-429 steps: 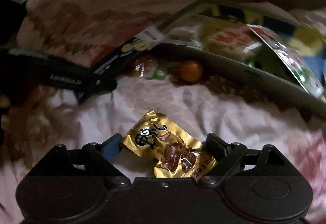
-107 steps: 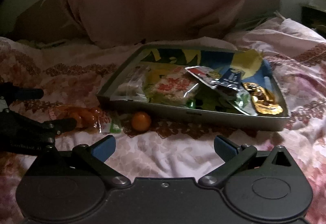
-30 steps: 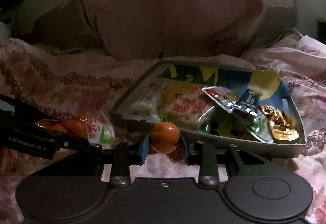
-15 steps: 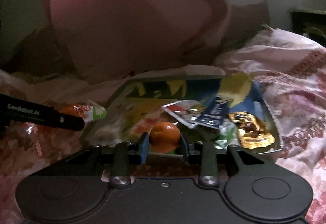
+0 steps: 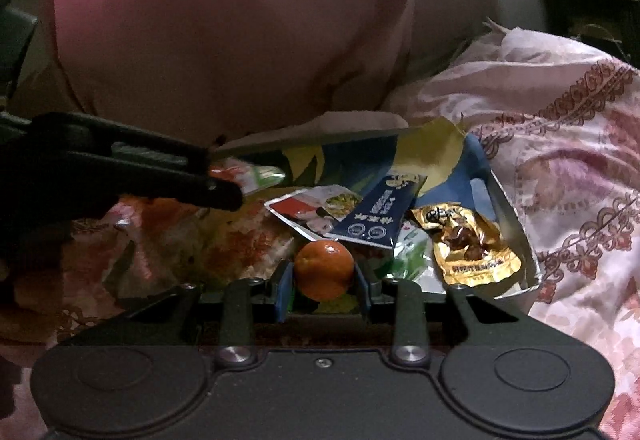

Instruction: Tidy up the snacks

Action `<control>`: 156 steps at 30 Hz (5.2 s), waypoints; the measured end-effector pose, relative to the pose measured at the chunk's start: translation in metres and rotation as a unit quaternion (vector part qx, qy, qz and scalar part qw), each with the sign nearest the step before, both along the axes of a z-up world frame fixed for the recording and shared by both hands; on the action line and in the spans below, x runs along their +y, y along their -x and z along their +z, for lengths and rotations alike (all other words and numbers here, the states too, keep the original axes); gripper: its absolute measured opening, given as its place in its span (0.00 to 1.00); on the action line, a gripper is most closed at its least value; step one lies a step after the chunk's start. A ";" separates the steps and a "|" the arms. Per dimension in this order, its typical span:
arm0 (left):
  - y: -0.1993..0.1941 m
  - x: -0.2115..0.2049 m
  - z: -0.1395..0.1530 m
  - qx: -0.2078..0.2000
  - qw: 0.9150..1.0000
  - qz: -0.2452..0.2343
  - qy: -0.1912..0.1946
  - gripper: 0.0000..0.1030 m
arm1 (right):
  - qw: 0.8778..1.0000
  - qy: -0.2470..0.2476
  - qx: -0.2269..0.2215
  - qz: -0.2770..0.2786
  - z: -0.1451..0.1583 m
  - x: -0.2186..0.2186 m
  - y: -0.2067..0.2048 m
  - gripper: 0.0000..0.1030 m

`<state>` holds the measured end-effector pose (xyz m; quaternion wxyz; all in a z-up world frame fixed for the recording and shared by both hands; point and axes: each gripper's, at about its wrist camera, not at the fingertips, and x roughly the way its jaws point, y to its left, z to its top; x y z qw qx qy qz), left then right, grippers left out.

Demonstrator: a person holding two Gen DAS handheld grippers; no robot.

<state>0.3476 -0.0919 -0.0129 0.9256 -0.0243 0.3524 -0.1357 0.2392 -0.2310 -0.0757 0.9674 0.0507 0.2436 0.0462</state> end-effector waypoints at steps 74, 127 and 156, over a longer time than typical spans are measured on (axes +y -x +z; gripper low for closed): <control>0.238 0.066 0.071 -0.114 0.986 0.119 -0.013 1.00 | 0.992 0.000 -0.125 0.005 0.100 -0.007 0.182 0.99; 0.295 0.082 0.003 -0.032 0.990 0.125 -0.058 1.00 | 0.999 0.033 0.019 -0.016 0.035 0.006 0.218 0.99; 0.295 0.083 0.002 -0.027 0.990 0.128 -0.062 1.00 | 0.999 0.036 0.025 -0.015 0.033 0.007 0.215 0.99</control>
